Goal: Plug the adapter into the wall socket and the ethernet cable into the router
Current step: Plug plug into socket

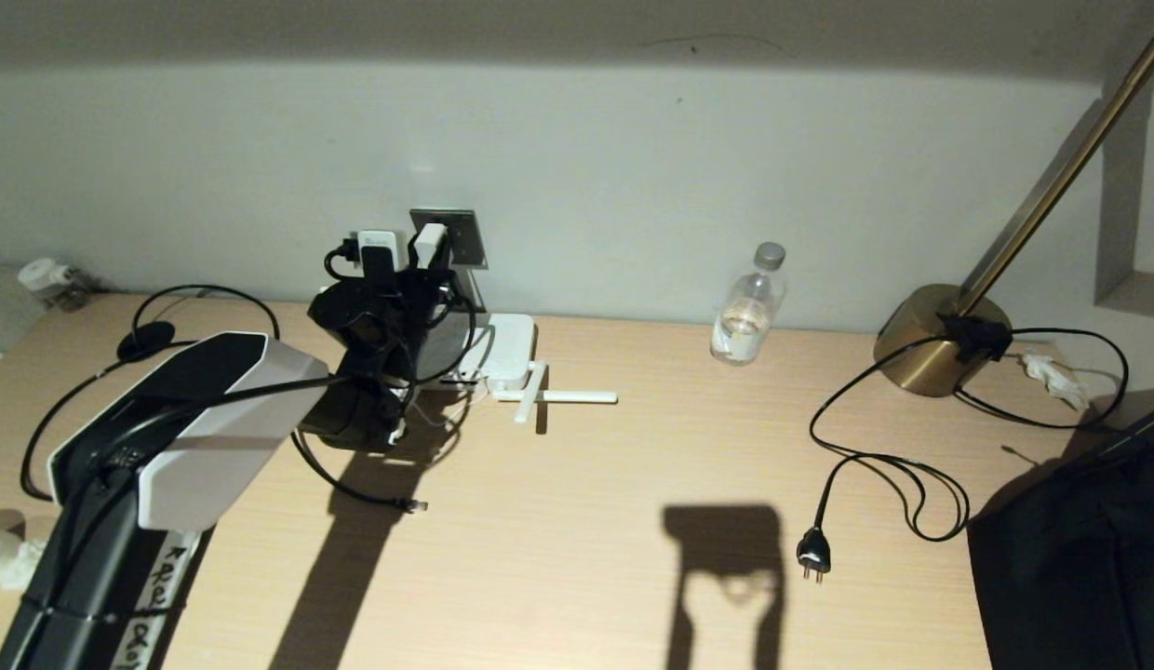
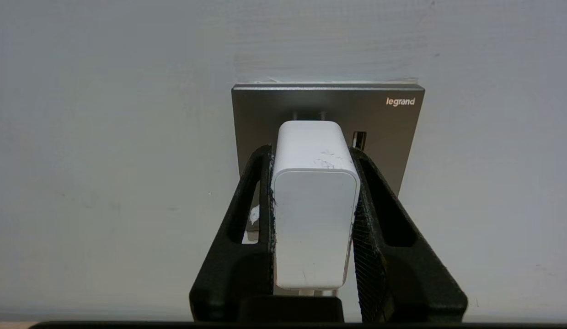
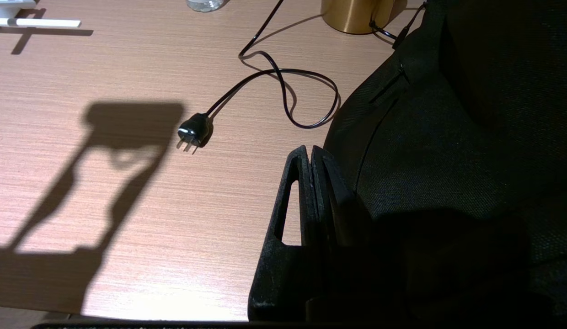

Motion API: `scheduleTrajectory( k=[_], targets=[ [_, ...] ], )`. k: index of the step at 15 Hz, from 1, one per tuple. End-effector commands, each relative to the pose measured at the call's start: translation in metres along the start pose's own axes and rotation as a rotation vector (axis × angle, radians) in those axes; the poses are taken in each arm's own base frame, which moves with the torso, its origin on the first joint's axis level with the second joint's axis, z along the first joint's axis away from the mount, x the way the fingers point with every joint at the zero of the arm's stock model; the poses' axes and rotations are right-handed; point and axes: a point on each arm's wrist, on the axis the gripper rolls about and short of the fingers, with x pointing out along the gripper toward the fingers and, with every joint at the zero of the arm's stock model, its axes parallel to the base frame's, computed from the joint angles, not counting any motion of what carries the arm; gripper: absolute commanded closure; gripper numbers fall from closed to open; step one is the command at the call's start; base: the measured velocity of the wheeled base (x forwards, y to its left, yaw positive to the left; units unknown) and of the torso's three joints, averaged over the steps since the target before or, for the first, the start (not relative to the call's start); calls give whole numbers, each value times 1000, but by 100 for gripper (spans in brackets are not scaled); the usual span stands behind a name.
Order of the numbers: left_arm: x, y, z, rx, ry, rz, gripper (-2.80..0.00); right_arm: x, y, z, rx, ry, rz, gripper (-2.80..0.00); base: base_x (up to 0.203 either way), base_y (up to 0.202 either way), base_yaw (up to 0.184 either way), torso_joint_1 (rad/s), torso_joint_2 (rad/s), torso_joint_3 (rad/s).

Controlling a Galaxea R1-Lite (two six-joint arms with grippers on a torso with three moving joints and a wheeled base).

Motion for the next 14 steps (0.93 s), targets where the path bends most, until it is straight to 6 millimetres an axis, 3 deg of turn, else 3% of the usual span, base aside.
scheduleTrajectory(
  k=[1,14],
  targets=[
    [0,0,-2,2,-2,2,0,0,0,0,0,1,0,0,0,0,0,0,0,0],
    [10,0,-6,4,26,-5,0,0,0,0,1,1,0,0,0,0,0,0,0,0]
  ],
)
